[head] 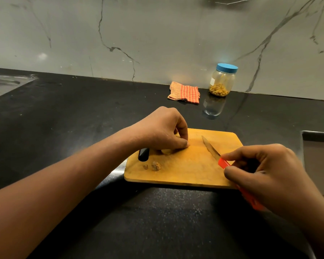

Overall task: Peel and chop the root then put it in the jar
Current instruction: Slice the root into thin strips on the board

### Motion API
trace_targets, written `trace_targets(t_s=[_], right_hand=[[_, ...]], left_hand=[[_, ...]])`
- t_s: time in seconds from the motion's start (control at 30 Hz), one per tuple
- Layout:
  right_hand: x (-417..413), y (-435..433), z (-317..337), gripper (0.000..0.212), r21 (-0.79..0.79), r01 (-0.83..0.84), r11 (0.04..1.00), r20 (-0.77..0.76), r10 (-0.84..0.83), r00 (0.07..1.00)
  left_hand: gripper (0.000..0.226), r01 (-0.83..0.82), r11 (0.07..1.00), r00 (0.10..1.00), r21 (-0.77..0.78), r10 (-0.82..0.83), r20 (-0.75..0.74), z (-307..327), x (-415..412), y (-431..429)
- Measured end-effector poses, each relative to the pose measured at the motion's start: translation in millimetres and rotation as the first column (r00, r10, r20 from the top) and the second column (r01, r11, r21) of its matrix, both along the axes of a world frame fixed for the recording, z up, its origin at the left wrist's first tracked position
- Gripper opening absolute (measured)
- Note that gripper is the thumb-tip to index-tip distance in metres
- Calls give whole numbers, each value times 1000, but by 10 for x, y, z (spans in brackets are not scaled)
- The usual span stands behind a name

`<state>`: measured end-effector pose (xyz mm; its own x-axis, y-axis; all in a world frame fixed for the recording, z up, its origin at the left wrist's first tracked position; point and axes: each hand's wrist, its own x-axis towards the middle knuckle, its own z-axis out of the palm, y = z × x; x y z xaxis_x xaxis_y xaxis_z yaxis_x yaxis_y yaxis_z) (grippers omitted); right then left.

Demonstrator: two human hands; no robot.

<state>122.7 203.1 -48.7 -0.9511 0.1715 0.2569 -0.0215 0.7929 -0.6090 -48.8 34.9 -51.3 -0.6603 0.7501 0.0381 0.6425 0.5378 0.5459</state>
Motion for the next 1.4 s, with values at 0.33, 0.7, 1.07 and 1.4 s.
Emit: trace_targets(t_s=[0.33, 0.7, 1.07, 1.4], right_hand=[[7, -155, -9, 22, -46, -71, 996, -2, 71, 998], [3, -203, -6, 26, -45, -94, 995, 11, 95, 995], [30, -233, -8, 27, -11, -108, 994, 23, 108, 994], [-140, -242, 16, 20, 58, -129, 990, 49, 126, 991]], left_hand=[[11, 1, 1000, 999, 12, -1, 40, 39, -32, -32], [10, -17, 1000, 998, 27, 15, 61, -1, -33, 9], [9, -50, 998, 996, 28, 48, 73, 3, -15, 13], [8, -78, 996, 992, 39, 74, 105, 16, 13, 13]])
